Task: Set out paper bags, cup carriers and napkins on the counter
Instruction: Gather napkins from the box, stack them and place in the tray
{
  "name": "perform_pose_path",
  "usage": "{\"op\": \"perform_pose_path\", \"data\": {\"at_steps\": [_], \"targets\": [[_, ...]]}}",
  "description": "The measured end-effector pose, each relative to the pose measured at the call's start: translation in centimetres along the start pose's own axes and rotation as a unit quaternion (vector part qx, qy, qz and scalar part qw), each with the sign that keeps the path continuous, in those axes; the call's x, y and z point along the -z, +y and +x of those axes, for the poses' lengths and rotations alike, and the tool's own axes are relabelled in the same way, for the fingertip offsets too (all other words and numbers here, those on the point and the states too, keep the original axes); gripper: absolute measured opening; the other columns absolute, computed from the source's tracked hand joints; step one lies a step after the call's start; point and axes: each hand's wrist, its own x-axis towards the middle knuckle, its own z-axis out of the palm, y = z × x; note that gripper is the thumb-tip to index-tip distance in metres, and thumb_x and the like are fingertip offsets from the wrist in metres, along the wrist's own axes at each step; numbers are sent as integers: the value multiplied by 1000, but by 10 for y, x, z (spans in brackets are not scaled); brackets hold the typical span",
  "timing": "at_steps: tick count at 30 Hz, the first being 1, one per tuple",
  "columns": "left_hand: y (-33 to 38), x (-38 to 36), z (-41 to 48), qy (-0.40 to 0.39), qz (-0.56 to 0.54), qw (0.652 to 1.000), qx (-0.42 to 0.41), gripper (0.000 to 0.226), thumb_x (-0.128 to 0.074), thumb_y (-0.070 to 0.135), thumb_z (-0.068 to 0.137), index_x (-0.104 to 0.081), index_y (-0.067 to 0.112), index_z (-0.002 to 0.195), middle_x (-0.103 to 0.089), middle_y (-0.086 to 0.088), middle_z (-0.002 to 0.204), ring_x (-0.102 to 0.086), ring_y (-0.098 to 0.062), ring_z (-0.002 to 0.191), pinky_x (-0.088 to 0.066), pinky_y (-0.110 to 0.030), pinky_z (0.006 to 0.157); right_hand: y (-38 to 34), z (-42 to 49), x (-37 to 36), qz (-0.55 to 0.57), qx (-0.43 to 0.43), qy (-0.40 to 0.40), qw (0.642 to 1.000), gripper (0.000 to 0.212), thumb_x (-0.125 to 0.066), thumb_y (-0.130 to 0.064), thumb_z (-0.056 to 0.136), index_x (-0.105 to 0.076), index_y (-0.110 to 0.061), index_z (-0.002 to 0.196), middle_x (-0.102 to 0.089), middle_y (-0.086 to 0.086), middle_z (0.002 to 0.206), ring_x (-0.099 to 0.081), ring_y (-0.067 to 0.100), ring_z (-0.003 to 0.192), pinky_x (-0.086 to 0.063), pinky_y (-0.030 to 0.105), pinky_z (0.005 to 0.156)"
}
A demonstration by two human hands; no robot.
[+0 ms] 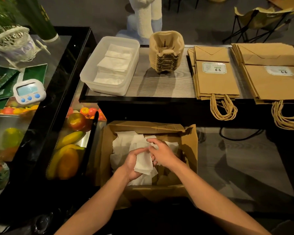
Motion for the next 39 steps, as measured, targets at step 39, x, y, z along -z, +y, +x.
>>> {"op": "perform_pose_path", "data": {"at_steps": [39], "targets": [[19,12,45,37,5,999,35,32,-55,32,95,-67,3,101,-69,-16,89,-66,-30,77,-48,-38,75,14,5,14,-224,69,-25,972,9,-62,-33,99,-65,-32,108,-54,-19,111,-55,5,101,-45,25,84]]}}
